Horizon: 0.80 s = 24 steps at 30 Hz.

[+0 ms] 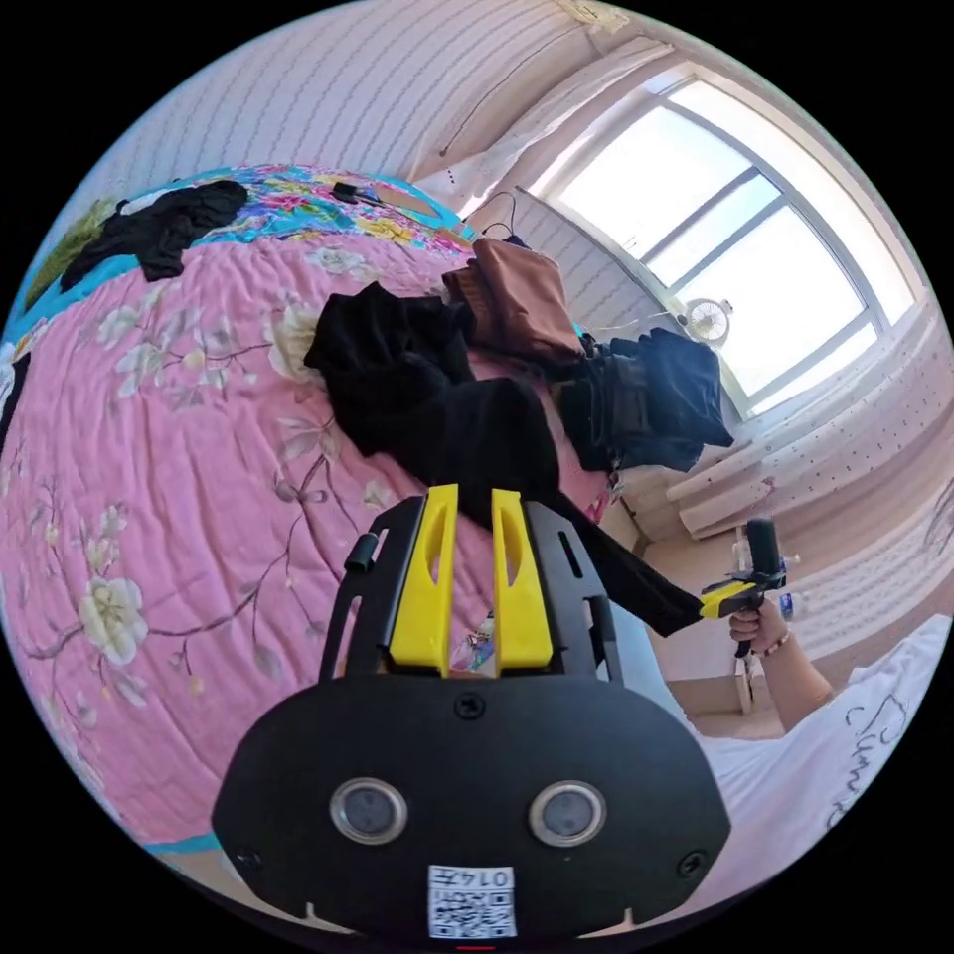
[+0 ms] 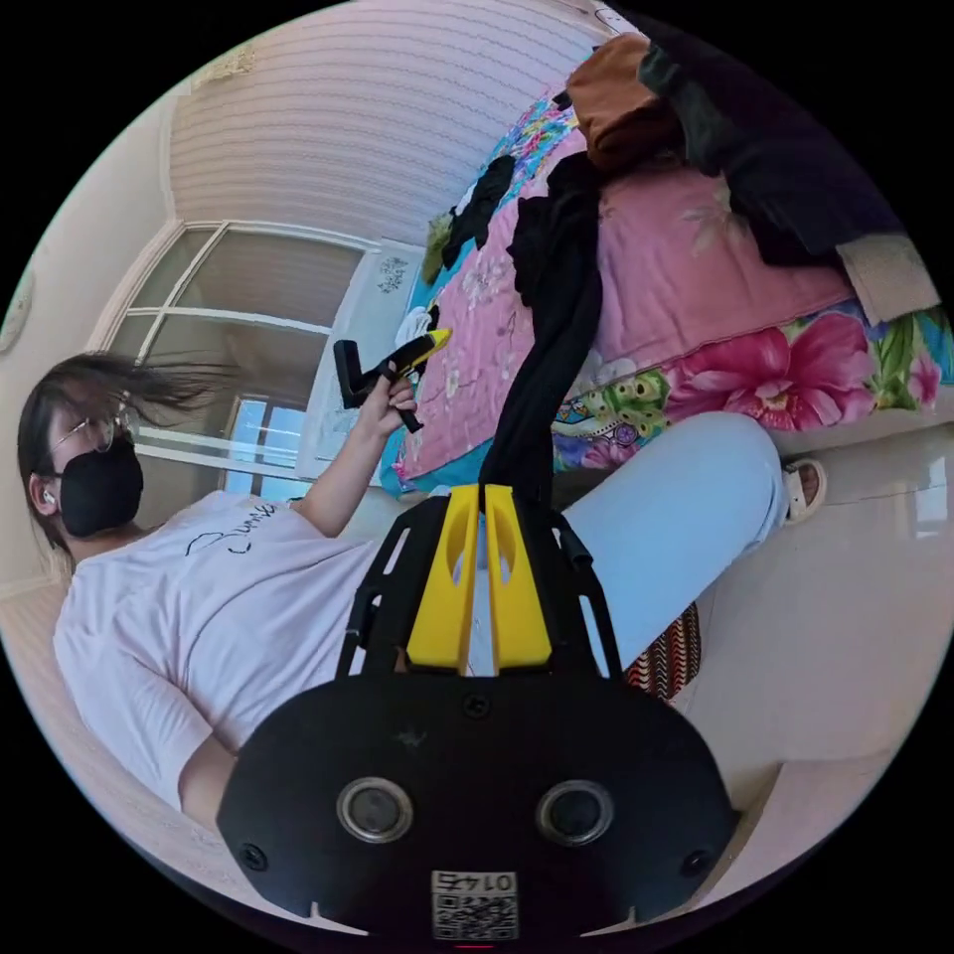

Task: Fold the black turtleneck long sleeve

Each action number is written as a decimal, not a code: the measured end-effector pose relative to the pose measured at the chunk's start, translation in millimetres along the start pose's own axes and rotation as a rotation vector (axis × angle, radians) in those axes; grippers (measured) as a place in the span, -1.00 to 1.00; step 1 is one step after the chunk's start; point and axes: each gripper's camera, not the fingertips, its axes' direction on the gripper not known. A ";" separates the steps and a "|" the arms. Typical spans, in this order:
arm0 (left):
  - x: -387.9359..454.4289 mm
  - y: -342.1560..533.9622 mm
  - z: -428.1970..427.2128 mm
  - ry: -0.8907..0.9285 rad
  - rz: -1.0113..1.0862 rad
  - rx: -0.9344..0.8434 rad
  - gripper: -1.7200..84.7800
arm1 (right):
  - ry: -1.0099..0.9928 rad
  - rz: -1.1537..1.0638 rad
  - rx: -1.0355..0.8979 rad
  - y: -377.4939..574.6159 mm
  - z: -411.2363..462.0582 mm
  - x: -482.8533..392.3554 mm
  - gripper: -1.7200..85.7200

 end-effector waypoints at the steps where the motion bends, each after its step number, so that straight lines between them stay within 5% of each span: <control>1: 8.3 -10.3 11.9 -0.006 0.023 -0.018 -0.80 | -0.018 0.050 -0.005 5.3 6.6 14.1 -0.96; 5: 54.7 -63.0 113.4 -0.158 0.162 -0.207 -0.72 | -0.148 0.097 0.010 15.9 35.4 41.0 -0.96; 10: 69.4 -78.0 197.9 -0.257 0.199 -0.406 -0.86 | -0.034 0.098 -0.008 15.5 53.7 46.7 -0.96; 17: 33.7 -21.9 88.8 -0.141 0.078 -0.152 -0.98 | -0.049 0.129 0.071 25.8 27.1 73.0 -0.97; 24: -40.1 123.2 40.4 -0.098 -0.418 -0.154 -0.98 | -0.060 0.175 0.052 32.5 22.8 91.7 -0.97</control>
